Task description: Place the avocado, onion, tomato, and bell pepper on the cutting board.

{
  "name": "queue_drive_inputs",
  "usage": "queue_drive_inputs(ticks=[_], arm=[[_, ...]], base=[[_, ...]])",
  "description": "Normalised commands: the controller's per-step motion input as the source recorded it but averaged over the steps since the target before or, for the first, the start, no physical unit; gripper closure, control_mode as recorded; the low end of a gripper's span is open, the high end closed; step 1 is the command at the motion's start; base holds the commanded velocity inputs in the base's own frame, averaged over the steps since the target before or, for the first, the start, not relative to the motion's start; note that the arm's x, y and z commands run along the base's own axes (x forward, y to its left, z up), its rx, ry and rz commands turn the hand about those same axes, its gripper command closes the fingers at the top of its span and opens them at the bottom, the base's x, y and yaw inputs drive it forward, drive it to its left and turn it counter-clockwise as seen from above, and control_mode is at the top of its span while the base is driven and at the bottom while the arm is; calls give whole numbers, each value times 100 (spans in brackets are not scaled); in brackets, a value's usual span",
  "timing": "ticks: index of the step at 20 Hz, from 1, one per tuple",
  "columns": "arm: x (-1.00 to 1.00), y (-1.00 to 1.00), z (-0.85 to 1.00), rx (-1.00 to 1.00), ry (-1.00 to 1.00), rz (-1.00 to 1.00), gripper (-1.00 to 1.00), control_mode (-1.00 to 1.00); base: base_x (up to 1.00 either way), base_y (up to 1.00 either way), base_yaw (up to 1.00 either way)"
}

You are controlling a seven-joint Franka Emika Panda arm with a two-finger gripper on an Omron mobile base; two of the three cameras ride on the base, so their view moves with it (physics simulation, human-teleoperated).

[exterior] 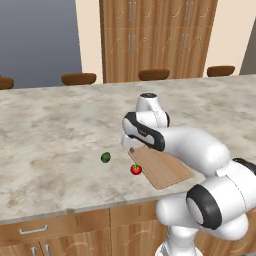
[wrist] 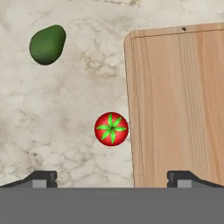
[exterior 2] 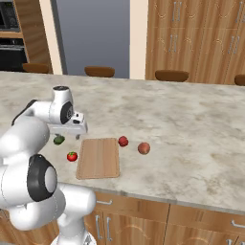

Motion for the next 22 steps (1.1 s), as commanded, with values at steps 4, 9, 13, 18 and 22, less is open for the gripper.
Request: queue_drive_inputs(ticks=[4, 9, 13, 18, 22], arm=[[6, 11, -32, -6, 0, 0, -100, -100], [11, 10, -33, -6, 3, 0, -100, -100], [9, 3, -31, -2, 4, 0, -100, -100], [2, 0, -23, 0, 8, 0, -100, -100], [0, 0, -18, 0, 6, 0, -100, -100]], base=[[0, 0, 0], [0, 0, 0], [0, 0, 0], [0, 0, 0], [0, 0, 0]])
